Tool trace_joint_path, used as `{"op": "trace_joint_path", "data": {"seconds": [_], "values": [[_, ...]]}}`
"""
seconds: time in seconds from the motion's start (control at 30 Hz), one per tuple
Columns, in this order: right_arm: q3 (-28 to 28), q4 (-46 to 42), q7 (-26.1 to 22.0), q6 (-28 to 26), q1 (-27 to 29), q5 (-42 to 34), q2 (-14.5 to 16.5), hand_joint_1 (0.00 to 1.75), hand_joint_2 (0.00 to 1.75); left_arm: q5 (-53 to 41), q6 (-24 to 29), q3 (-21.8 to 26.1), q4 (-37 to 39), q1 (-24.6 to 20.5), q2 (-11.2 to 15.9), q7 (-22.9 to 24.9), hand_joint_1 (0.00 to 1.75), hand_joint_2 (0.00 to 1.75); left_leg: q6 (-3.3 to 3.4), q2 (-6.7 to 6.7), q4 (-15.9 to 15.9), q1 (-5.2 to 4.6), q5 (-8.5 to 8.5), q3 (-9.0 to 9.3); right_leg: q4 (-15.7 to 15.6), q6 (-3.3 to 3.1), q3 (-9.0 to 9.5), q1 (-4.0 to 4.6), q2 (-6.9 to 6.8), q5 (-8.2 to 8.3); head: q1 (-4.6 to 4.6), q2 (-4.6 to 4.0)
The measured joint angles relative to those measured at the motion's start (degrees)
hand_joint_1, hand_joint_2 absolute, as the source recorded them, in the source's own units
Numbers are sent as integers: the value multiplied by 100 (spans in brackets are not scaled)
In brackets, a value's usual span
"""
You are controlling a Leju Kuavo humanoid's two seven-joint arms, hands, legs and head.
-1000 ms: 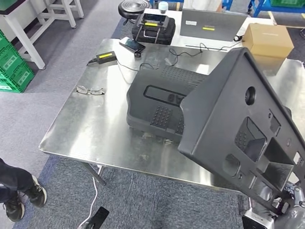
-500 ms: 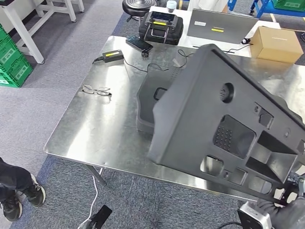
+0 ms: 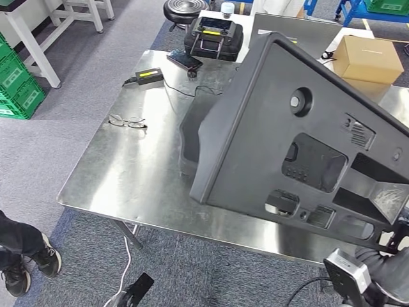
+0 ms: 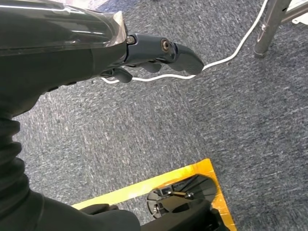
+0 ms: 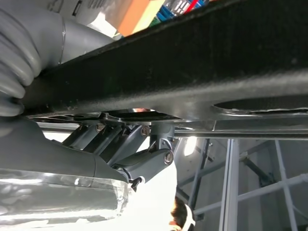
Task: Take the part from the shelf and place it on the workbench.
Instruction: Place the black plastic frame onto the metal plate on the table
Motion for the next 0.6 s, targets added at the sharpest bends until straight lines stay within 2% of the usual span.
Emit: {"op": "trace_joint_path", "data": {"seconds": [0.13, 0.27, 0.43, 0.5, 0.6], "values": [[64, 123, 330, 1, -289, 194, -174, 175, 175, -15, 13, -40, 0, -28, -2, 45, 0, 0, 0, 1, 0, 1, 0, 0, 5, -2, -2, 1, 0, -2, 0, -1], [183, 382, 764, 1, -676, 484, -389, 175, 175, -70, 32, -73, 0, -72, -8, 109, 0, 0, -1, 1, 0, 0, 2, 2, 6, -2, 0, 0, 0, -2, 0, 0], [295, 619, 1034, 1, -958, 758, -562, 175, 175, -103, 41, -109, 0, -94, -10, 132, 0, 0, 0, 0, 0, -1, 2, 3, 7, -2, 3, -1, -1, -2, 0, 0], [317, 721, 1325, 2, -1073, 1164, -619, 175, 175, -125, 45, -143, 0, -98, -16, 169, 0, 0, -1, 1, 0, -2, 2, 3, 7, -2, 2, -1, 0, -2, 0, -1], [321, 986, 2030, 2, -1390, 2280, -748, 175, 175, -180, 47, -202, 0, -122, -31, 235, 0, 0, -1, 1, 0, -1, 2, 3, 7, -2, 0, -1, 0, -2, -1, 1]]}}
